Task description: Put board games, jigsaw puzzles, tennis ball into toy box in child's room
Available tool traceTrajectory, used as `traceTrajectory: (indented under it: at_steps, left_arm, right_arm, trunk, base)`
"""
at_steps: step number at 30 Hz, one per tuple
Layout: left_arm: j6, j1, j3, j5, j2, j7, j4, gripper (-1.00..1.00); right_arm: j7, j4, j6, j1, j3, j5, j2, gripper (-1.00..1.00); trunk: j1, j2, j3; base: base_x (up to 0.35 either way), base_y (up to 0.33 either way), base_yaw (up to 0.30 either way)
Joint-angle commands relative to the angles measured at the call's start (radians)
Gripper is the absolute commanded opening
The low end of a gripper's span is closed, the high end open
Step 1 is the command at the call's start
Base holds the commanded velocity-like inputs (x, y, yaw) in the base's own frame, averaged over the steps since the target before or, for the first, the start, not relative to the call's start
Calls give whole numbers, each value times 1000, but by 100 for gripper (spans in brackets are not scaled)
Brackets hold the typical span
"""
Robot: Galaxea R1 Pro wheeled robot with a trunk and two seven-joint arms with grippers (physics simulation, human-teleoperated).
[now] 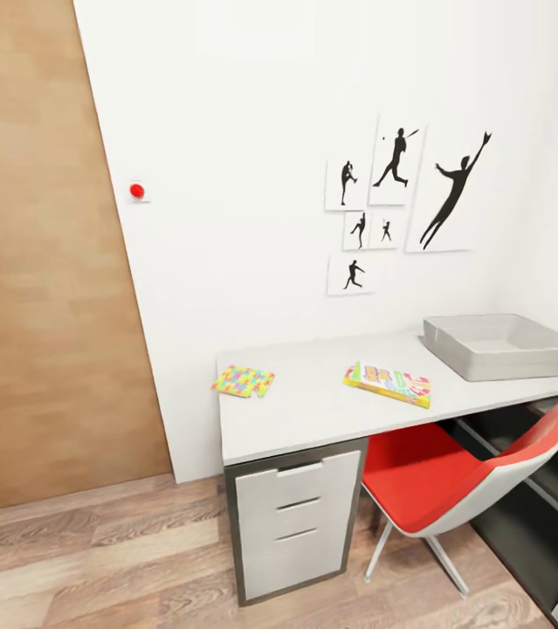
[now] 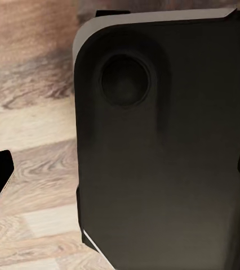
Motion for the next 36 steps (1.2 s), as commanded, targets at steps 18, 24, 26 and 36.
traceTrajectory:
  at_steps: [18, 24, 26, 36]
  left_arm:
    - [-3, -12, 0, 2, -9, -7, -22, 100]
    - [-3, -14, 0, 2, -14, -8, -30, 100]
    - [-3, -15, 0, 2, -16, -8, -31, 100]
    - [-2, -25, 0, 2, -24, -8, -35, 100]
  right_arm:
    - [0, -16, 5, -5, -1, -1, -3, 100]
    - [0, -20, 7, -9, -1, -1, -4, 100]
    - [0, -21, 7, -11, -1, -1, -4, 100]
    - [-1, -22, 8, -21, 0, -2, -4, 100]
  trunk:
    - [0, -1, -1]
    - [0, -1, -1]
    - [0, -1, -1]
    - [0, -1, -1]
  base:
    - [0, 0, -286]
    - [0, 0, -286]
    - [0, 0, -286]
    - [0, 0, -286]
